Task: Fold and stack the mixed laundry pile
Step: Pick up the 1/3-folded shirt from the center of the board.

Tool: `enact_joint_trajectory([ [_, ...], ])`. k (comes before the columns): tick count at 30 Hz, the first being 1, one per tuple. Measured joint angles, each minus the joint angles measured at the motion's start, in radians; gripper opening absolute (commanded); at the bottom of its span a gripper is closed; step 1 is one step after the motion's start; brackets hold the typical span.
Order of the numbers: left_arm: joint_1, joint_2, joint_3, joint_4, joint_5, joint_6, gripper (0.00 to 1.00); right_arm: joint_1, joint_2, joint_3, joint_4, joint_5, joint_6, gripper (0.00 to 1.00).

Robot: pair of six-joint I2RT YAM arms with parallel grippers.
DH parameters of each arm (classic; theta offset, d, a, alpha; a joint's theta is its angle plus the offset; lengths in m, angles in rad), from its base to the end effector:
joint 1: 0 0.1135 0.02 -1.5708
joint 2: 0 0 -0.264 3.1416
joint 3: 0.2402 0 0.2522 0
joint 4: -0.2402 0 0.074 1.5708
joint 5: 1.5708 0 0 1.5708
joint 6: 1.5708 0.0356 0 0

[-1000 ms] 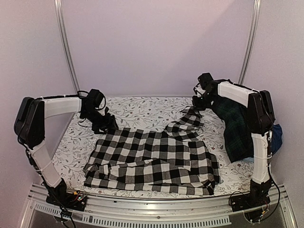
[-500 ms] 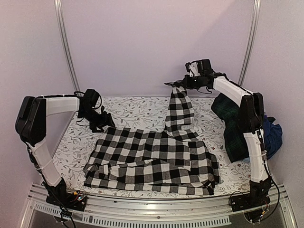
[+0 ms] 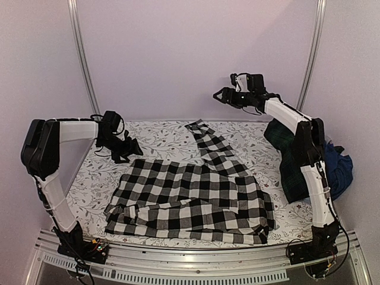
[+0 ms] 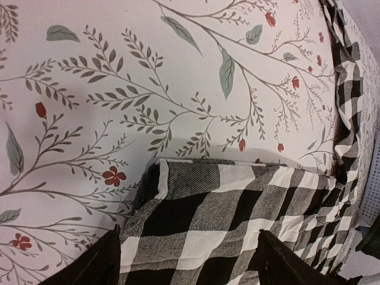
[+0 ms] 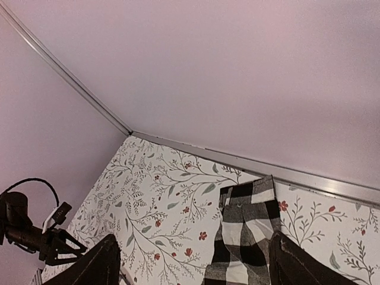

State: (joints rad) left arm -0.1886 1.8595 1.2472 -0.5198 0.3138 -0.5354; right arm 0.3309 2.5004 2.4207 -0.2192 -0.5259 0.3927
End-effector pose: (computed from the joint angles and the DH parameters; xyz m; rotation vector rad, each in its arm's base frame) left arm 0.3672 -0.0813 0.1772 -0.3823 2.7496 -0.6295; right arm 0.5434 0.2056 0.2809 -0.3204 1.9210 0.9801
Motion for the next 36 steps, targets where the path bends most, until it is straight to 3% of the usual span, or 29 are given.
enact_joint_trajectory([
  [6, -0.016, 0.001, 0.005, 0.01, 0.016, 0.051, 0.73, -0.024, -0.19, -0.323, -0.173, 0.016, -0.061, 0.65],
  [13, -0.047, 0.056, 0.005, 0.016, 0.031, 0.074, 0.64, 0.024, -0.517, -0.789, -0.315, -0.035, -0.089, 0.56],
  [21, -0.048, 0.104, -0.002, 0.015, -0.005, 0.046, 0.54, 0.125, -0.58, -1.138, -0.388, -0.056, -0.11, 0.49],
  [28, -0.041, 0.059, -0.077, 0.056, -0.04, -0.007, 0.54, 0.116, -0.521, -1.176, -0.409, -0.039, -0.138, 0.45],
  [36, -0.017, -0.012, -0.167, 0.072, -0.062, -0.068, 0.59, 0.092, -0.387, -0.975, -0.44, -0.038, -0.173, 0.44],
])
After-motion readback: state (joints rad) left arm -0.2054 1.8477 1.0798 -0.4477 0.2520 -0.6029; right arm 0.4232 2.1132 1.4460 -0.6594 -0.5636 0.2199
